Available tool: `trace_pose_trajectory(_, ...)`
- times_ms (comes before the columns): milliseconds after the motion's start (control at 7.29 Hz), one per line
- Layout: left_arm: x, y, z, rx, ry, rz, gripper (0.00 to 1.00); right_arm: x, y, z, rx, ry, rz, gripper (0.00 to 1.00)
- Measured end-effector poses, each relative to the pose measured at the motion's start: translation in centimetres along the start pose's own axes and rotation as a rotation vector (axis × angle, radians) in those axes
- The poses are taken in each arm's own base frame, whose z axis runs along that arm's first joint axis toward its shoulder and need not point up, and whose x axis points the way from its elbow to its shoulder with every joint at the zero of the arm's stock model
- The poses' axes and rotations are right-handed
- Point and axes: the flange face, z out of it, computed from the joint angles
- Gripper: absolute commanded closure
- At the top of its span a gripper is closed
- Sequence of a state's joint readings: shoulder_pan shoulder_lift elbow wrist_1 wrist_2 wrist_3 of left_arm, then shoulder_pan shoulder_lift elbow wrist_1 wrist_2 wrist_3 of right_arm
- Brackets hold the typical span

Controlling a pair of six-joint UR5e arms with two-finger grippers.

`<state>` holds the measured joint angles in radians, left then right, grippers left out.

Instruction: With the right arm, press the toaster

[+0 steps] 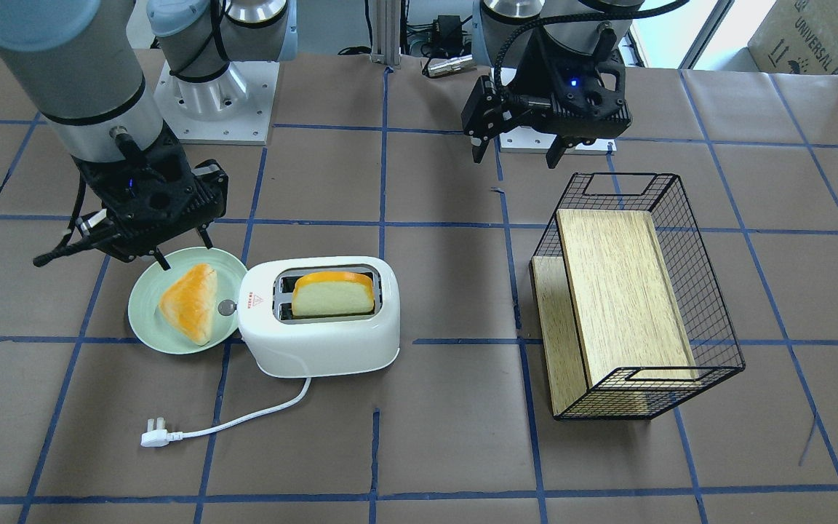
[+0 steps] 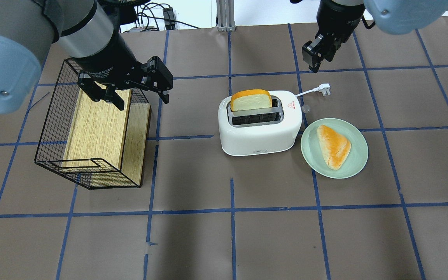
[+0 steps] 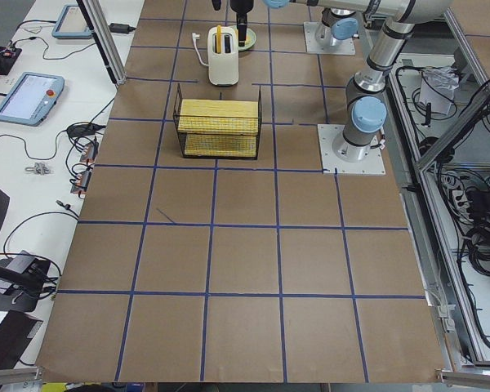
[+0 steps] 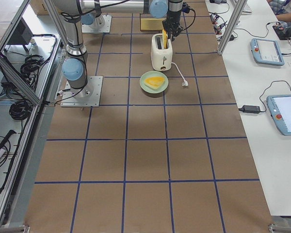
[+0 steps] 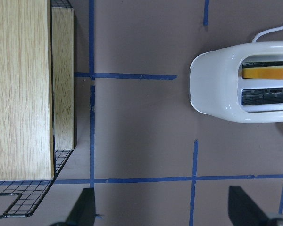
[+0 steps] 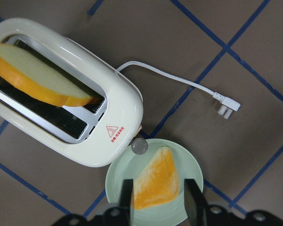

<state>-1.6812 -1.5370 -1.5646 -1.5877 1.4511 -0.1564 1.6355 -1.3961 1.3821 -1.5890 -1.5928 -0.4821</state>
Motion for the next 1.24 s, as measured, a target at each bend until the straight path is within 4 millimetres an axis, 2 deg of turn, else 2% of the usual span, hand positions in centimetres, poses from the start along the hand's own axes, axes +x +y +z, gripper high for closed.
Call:
trace_pose_trajectory(137,0.0,0.0,0.0,0.000,0.000,0.000,0.00,-0.3,0.4,-1.1,0.006,0.000,0.149,0.00)
trace_pose_trajectory(412,0.0,0.0,0.0,0.000,0.000,0.000,0.00,0.1,0.3,-2.1,0.032,0.007,0.323,0.00)
trace_pose_trajectory(824,0.0,0.0,0.0,0.001,0.000,0.000,0.00,0.6,1.0,-2.8,0.009,-0.006,0.494,0.00)
trace_pose_trajectory(1235,0.0,0.0,0.0,0.000,0.000,0.000,0.00,0.4,1.6,-2.4,-0.055,-0.029,0.551,0.00)
